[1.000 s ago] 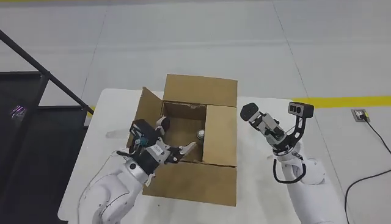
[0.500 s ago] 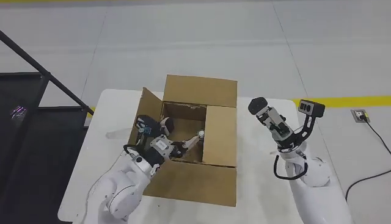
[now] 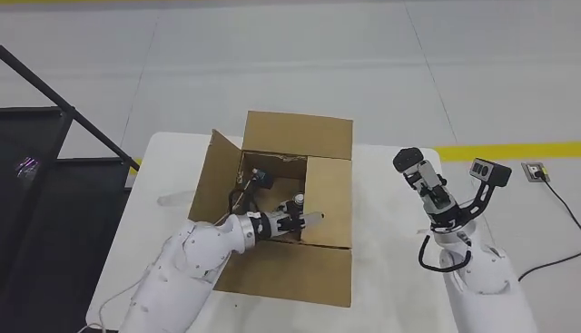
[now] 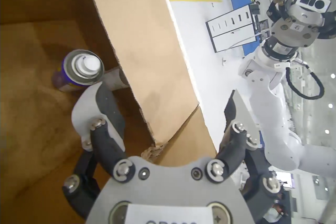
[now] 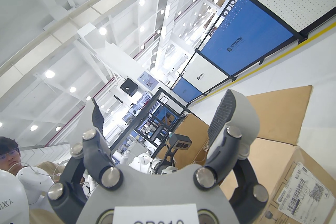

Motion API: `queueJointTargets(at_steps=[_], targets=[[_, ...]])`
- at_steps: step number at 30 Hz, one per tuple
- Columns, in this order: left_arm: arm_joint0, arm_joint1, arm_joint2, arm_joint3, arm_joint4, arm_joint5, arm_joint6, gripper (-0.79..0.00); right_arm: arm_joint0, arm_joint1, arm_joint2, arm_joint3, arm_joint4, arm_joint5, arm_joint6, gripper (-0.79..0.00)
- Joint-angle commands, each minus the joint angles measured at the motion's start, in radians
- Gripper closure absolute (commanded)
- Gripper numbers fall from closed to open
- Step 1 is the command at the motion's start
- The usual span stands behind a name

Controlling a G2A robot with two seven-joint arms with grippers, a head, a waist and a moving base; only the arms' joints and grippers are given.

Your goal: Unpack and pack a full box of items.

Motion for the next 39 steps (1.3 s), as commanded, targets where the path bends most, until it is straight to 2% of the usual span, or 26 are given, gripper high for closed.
queueJointTargets(at_steps=[1, 6, 10, 14, 19, 21, 25, 28, 33, 39], targets=[[-0.027, -0.007, 0.025, 0.048, -0.015, -0.003, -0.009, -0.785, -0.003, 0.002, 0.001, -0.003, -0.001, 0.002, -0.001, -0.785], [-0.075, -0.028, 0.082, 0.125, -0.051, -0.025, 0.006, -0.785, -0.007, 0.006, 0.001, -0.008, -0.007, 0.008, -0.012, -0.785], [-0.094, -0.036, 0.091, 0.134, -0.083, -0.055, 0.023, -0.785, -0.009, 0.008, -0.001, -0.011, -0.011, 0.012, -0.018, -0.785], [-0.085, -0.031, 0.070, 0.081, -0.082, -0.072, 0.031, -0.785, -0.009, 0.011, -0.004, -0.012, -0.012, 0.011, -0.026, -0.785], [-0.059, -0.025, 0.040, -0.039, -0.066, -0.063, 0.072, -0.785, -0.010, 0.013, 0.009, -0.013, -0.018, -0.014, -0.077, -0.785], [-0.059, -0.028, 0.047, -0.077, -0.061, -0.064, 0.105, -0.785, -0.016, 0.013, 0.024, -0.017, -0.027, -0.026, -0.111, -0.785], [-0.095, -0.048, 0.103, -0.090, -0.028, -0.051, 0.188, -0.785, -0.044, 0.016, 0.068, -0.034, -0.041, -0.053, -0.189, -0.785], [-0.152, -0.073, 0.170, -0.042, -0.033, -0.042, 0.219, -0.785, -0.079, 0.018, 0.110, -0.053, -0.048, -0.068, -0.237, -0.785], [-0.267, -0.126, 0.297, 0.093, -0.026, -0.022, 0.249, -0.785, -0.147, 0.024, 0.181, -0.074, -0.050, -0.064, -0.286, -0.785], [-0.357, -0.191, 0.412, 0.230, -0.044, -0.013, 0.256, -0.785, -0.152, 0.024, 0.185, -0.075, -0.050, -0.060, -0.287, -0.785]])
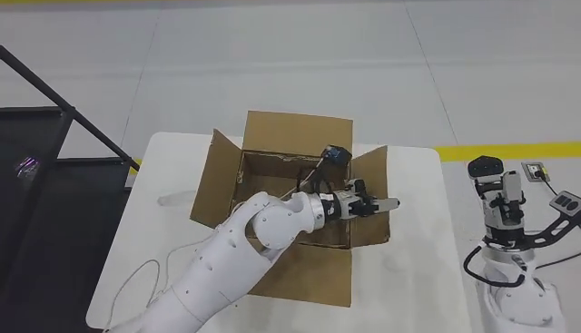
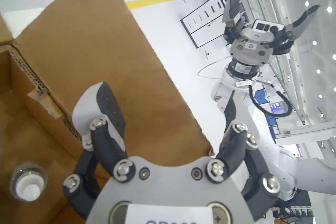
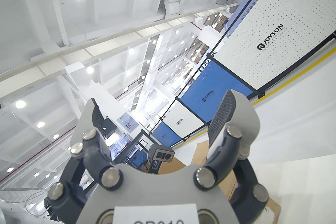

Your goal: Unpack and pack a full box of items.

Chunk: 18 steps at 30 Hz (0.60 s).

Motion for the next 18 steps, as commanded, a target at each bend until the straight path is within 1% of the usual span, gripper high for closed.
queueJointTargets(at_steps=[1, 5, 9, 11, 15, 18], targets=[[-0.026, -0.019, 0.032, 0.042, 0.001, 0.007, -0.009, -0.785, 0.000, 0.000, 0.000, 0.000, 0.000, 0.000, 0.000, -0.785], [-0.070, -0.058, 0.080, 0.114, 0.000, 0.030, -0.014, -0.785, 0.000, 0.000, 0.000, 0.000, 0.000, 0.000, 0.000, -0.785], [-0.099, -0.091, 0.109, 0.178, -0.008, 0.038, -0.021, -0.785, -0.001, 0.000, 0.000, -0.001, 0.000, 0.002, -0.002, -0.785], [-0.109, -0.104, 0.118, 0.204, -0.010, 0.034, -0.021, -0.785, -0.006, 0.000, 0.011, -0.007, -0.015, 0.002, -0.029, -0.785], [-0.122, -0.123, 0.117, 0.237, -0.019, 0.015, -0.017, -0.785, -0.002, -0.001, 0.023, 0.004, -0.041, -0.023, -0.070, -0.785], [-0.124, -0.125, 0.089, 0.232, -0.037, -0.008, -0.009, -0.785, 0.010, 0.001, 0.026, 0.002, -0.069, -0.035, -0.077, -0.785]])
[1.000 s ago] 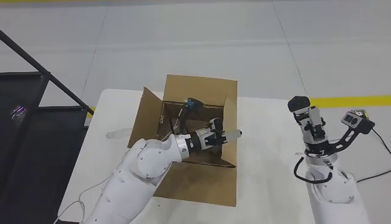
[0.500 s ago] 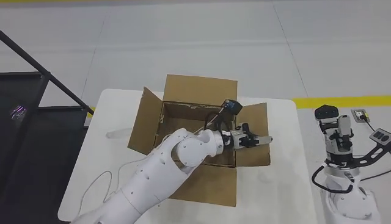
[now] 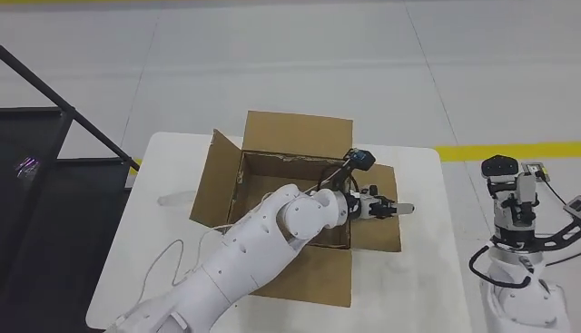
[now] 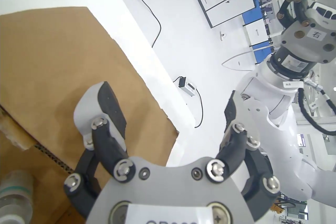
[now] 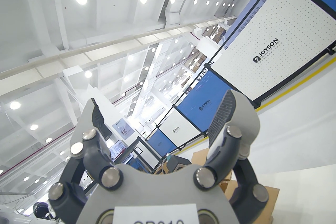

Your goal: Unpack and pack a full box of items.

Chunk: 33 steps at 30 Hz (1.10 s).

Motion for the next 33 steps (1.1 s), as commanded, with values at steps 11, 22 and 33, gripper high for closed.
queueJointTargets(at_steps=[11, 22, 33], targets=[[0.173, 0.123, -0.326, -0.360, 0.140, 0.028, -0.010, -0.785, 0.091, 0.011, -0.056, -0.072, -0.150, 0.045, 0.102, -0.785], [0.403, 0.201, -0.602, -0.706, 0.250, 0.126, -0.085, -0.785, 0.166, 0.020, -0.142, -0.076, -0.231, 0.113, 0.242, -0.785], [0.415, 0.200, -0.601, -0.716, 0.239, 0.123, -0.064, -0.785, 0.168, 0.021, -0.153, -0.095, -0.248, 0.112, 0.258, -0.785]])
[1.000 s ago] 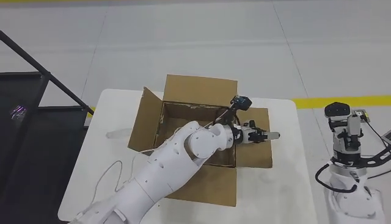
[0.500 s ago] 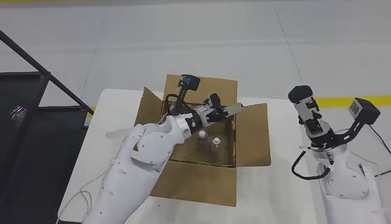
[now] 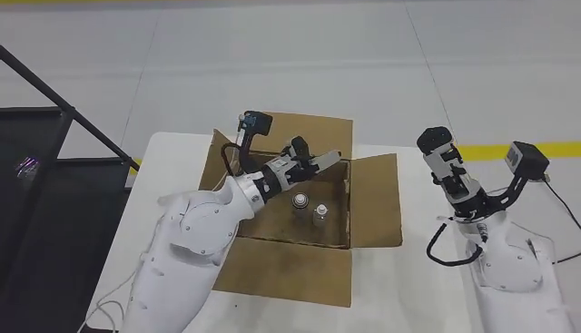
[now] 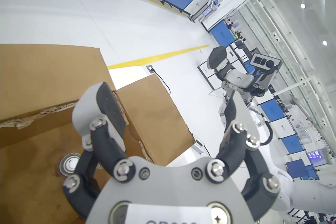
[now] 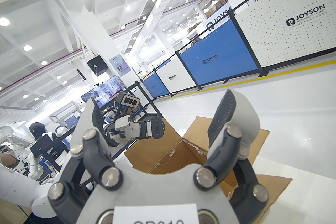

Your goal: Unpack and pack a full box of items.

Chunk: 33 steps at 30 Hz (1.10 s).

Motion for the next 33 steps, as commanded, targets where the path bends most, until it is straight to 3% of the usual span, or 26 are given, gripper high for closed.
queueJointTargets(at_steps=[1, 8, 13, 20, 26, 33], targets=[[0.015, -0.001, -0.003, -0.014, -0.015, -0.004, 0.029, -0.785, 0.013, 0.003, -0.015, -0.031, -0.043, 0.015, 0.036, -0.785], [0.132, 0.012, -0.118, -0.110, -0.025, 0.040, 0.163, -0.785, 0.174, 0.019, -0.150, -0.137, -0.245, 0.119, 0.343, -0.785], [0.304, 0.028, -0.265, -0.219, -0.051, 0.022, 0.265, -0.785, 0.336, 0.017, -0.317, -0.108, -0.354, 0.204, 0.573, -0.785], [0.560, 0.044, -0.475, -0.315, -0.136, -0.079, 0.356, -0.785, 0.511, 0.002, -0.552, -0.007, -0.549, 0.305, 0.839, -0.785], [0.686, 0.049, -0.555, -0.310, -0.213, -0.168, 0.364, -0.785, 0.572, -0.020, -0.700, 0.139, -0.668, 0.385, 0.899, -0.785], [0.711, 0.052, -0.552, -0.277, -0.254, -0.244, 0.355, -0.785, 0.614, -0.063, -0.849, 0.292, -0.711, 0.455, 0.875, -0.785]])
